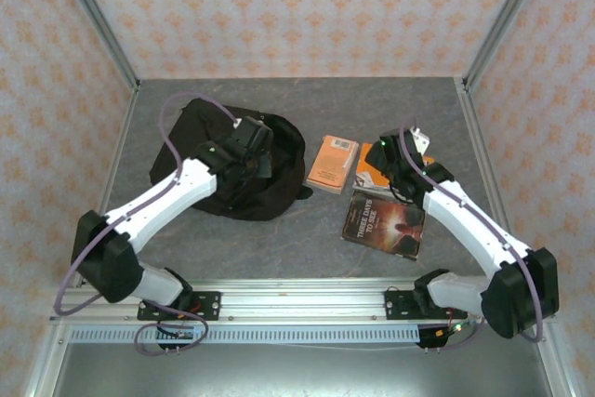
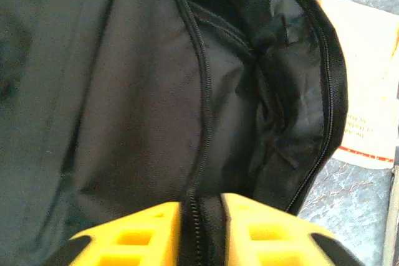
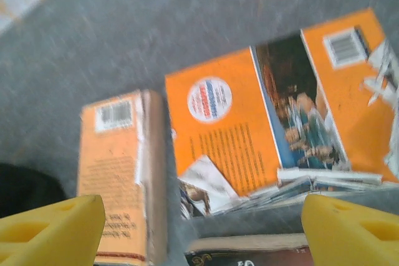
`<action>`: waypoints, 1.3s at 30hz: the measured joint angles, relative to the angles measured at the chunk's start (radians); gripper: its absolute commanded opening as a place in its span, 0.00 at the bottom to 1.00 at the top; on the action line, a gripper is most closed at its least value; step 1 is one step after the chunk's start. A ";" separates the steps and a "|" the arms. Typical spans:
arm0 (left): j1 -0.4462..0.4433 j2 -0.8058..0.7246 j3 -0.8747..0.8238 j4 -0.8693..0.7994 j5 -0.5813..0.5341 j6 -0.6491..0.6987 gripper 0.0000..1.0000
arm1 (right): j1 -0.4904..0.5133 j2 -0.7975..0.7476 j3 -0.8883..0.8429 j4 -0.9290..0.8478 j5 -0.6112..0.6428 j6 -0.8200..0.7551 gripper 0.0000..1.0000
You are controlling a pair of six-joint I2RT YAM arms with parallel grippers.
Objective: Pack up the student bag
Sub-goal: Close the student bag at the middle-left of the table, then pick up the book from the center of the table.
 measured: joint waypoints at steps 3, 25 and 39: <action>-0.013 0.031 0.011 0.007 0.014 -0.018 0.54 | -0.016 0.112 0.010 0.035 -0.142 -0.009 0.77; -0.034 -0.288 -0.069 -0.037 0.032 0.045 0.61 | 0.012 0.617 0.266 0.072 -0.436 0.131 0.57; -0.034 -0.311 -0.070 -0.037 0.069 0.046 0.61 | 0.041 0.608 0.320 0.035 -0.431 0.130 0.54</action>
